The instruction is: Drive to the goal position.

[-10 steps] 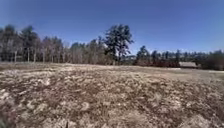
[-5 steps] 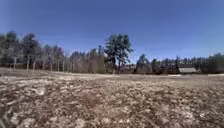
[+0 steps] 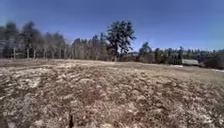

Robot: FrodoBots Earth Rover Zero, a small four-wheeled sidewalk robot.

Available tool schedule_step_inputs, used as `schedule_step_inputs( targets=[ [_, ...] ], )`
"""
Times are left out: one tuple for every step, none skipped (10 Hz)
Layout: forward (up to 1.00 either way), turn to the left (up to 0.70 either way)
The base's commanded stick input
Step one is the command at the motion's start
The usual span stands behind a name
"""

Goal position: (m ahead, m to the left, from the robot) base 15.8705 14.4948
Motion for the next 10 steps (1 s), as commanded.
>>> schedule_step_inputs(
  targets=[
    [0.7, 0.0],
    [0.7, 0.0],
    [0.7, 0.0],
    [0.7, 0.0],
    [0.7, 0.0],
    [0.7, 0.0],
    [0.7, 0.0],
    [0.7, 0.0],
    [0.7, 0.0],
    [0.7, 0.0]
  ],
)
